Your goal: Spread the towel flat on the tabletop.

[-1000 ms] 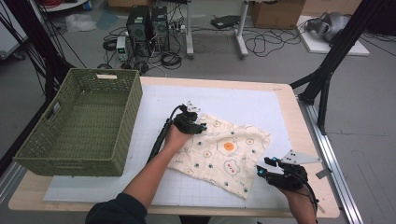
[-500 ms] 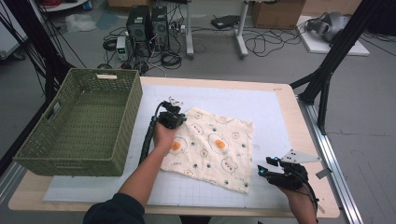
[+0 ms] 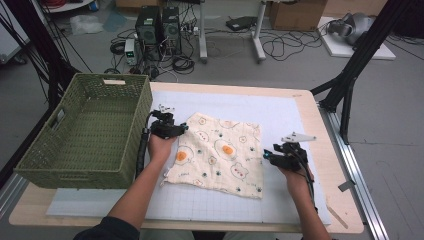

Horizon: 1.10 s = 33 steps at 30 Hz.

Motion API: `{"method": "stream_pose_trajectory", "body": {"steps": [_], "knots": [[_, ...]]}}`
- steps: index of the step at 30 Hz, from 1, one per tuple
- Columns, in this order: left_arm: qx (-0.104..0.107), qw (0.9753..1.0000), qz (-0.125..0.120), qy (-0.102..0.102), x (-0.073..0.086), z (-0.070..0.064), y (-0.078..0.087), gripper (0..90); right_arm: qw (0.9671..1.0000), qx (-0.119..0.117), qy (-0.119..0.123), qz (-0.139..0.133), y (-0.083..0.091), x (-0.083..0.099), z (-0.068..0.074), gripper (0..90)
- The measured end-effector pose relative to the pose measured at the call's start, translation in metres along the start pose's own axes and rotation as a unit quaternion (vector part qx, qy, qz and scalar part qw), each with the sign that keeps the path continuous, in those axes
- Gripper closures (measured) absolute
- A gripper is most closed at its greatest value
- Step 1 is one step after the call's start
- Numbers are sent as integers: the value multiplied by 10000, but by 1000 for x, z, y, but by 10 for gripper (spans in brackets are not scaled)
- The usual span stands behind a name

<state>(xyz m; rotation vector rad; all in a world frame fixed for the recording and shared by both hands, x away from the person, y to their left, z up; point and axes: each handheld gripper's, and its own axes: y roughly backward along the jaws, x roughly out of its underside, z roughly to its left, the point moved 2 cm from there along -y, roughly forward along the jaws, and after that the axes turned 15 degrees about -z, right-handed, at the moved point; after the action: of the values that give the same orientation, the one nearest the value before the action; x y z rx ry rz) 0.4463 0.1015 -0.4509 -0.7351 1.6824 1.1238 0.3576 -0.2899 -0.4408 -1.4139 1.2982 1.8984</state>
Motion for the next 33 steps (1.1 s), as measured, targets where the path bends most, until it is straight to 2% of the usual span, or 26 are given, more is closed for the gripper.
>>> {"method": "stream_pose_trajectory", "body": {"steps": [3,5,6,7,8,9,10,11,13,16,17,18,20,21,22,24,25,28,33], "knots": [[71,10000,-8,0,1,-1,2,456,9996,20,-127,251,-31,-6,1,551],[106,9999,-31,11,2,-2,3,455,9993,-18,-214,306,-47,-6,4,556],[121,9999,-36,12,2,-2,4,455,9988,-21,-220,428,-54,-6,7,552],[135,9999,-44,18,2,-2,4,455,9991,71,-105,402,-56,-7,10,586],[157,9999,-39,22,2,-2,4,455,9990,50,-71,434,-57,-8,10,628],[174,9998,-35,24,2,-2,4,455,9990,35,-60,451,-56,-8,10,760],[205,9998,-57,44,2,-2,4,455,9987,-77,43,498,-54,-9,10,842],[266,9996,-62,24,2,-2,4,455,9983,-28,175,557,-52,-9,11,864],[416,9991,-54,-39,2,-4,4,458,9963,126,480,698,-47,-10,10,873],[540,9985,-81,-22,2,-6,5,451,9936,503,634,790,-34,-8,-1,872],[560,9983,-129,-7,2,-7,4,450,9915,648,761,835,-30,-7,-4,871],[584,9981,-168,4,2,-8,4,450,9870,888,957,937,-25,-5,-7,866],[677,9974,-257,38,1,-10,2,452,9814,1095,1185,1036,-20,0,-9,861],[708,9969,-331,65,1,-12,1,458,9799,1144,1228,1074,-19,1,-9,833],[742,9966,-362,73,0,-15,0,463,9802,1189,1214,1020,-18,1,-8,775],[865,9958,-306,42,-1,-21,-5,475,9852,1102,1015,834,-16,-1,-9,680],[927,9953,-266,-9,-1,-24,-8,479,9877,1051,929,690,-14,-2,-8,661],[1010,9947,-137,-153,-4,-33,-19,489,9921,965,681,429,-9,-1,-11,607],[980,9947,42,-322,-4,-42,-37,509,9946,992,278,144,3,5,-19,564]]}}
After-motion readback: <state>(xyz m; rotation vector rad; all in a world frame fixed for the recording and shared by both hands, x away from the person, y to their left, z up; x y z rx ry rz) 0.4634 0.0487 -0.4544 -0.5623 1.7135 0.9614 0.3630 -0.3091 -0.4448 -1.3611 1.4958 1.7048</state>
